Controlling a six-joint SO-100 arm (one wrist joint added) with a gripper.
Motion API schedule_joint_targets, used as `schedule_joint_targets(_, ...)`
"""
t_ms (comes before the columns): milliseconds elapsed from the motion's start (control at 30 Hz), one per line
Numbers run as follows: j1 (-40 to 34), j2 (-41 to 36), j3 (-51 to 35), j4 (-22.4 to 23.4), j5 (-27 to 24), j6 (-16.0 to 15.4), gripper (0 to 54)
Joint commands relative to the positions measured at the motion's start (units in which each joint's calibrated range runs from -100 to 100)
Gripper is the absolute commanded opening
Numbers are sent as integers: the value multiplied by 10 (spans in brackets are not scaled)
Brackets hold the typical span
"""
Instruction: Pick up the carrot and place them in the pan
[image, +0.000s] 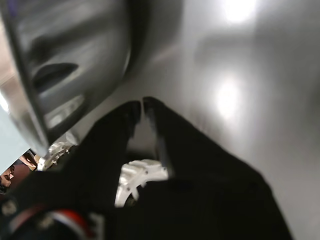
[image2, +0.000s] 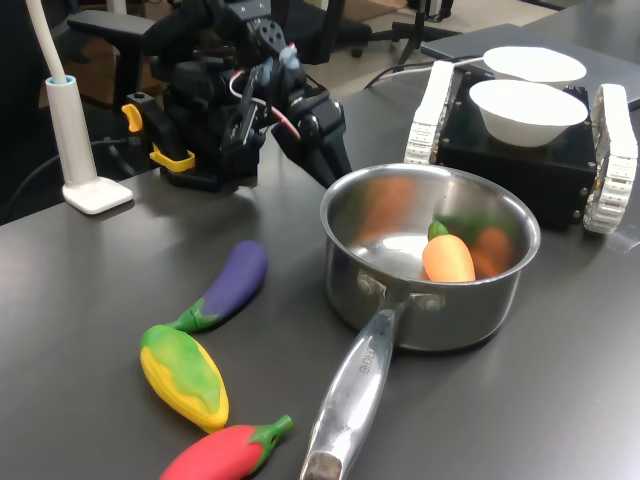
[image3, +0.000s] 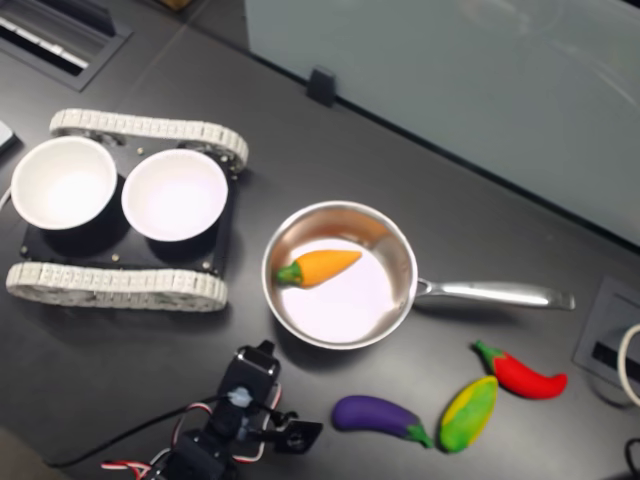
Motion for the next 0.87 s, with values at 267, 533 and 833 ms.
schedule_joint_targets(267, 20, -7, 1, -37, -2, 4, 1)
schedule_joint_targets(533, 18, -7, 1, -37, 0, 3, 1)
schedule_joint_targets(833, 19, -7, 1, -37, -1, 3, 1)
